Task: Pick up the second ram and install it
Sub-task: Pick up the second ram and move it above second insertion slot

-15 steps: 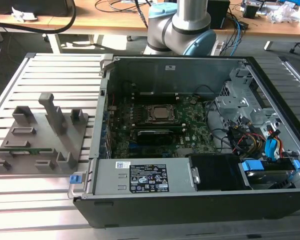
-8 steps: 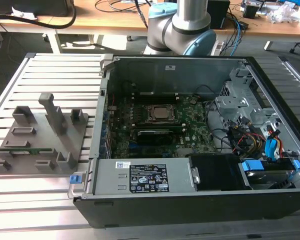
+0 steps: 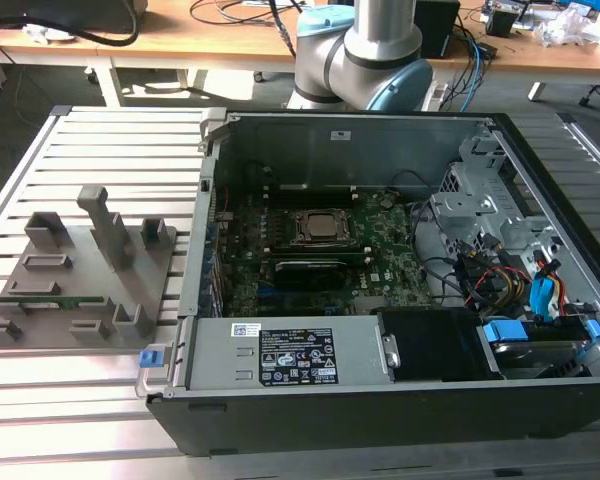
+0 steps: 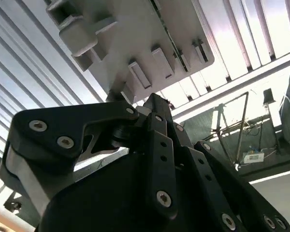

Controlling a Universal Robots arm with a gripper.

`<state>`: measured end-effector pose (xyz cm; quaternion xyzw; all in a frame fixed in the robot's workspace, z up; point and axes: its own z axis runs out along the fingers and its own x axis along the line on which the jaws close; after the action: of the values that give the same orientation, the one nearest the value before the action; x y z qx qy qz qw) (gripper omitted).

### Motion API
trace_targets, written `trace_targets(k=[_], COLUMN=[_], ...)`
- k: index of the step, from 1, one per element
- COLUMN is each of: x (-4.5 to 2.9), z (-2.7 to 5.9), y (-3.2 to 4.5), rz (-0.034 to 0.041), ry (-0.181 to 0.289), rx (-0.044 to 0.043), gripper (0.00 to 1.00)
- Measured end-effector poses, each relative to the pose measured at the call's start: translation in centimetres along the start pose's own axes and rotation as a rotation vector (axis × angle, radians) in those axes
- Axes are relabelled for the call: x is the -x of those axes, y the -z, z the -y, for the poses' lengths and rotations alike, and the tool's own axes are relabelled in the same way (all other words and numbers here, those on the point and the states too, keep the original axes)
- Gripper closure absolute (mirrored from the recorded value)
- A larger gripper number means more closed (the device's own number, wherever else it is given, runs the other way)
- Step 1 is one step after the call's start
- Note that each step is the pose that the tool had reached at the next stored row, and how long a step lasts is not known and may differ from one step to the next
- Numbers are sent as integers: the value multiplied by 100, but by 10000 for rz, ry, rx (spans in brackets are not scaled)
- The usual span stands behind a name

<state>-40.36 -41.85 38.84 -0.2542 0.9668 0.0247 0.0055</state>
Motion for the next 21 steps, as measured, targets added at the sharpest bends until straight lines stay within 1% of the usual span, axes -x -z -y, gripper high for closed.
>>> trace_targets(k=[4, 10, 12, 13, 14, 15, 17, 19, 21], x=[0, 0, 0, 0, 0, 0, 0, 0, 0], z=[0, 0, 0, 0, 0, 0, 0, 0, 0], y=[0, 0, 0, -1, 0, 0, 0, 0, 0], rz=[-60, -114, -140, -162, -175, -181, -206, -221, -256], ry=[1340, 2548, 3126, 3610, 3883, 4044, 4579, 4911, 5697], rx=[31, 59, 72, 84, 90, 94, 106, 114, 133], gripper=[89, 89, 89, 89, 89, 89, 89, 89, 89])
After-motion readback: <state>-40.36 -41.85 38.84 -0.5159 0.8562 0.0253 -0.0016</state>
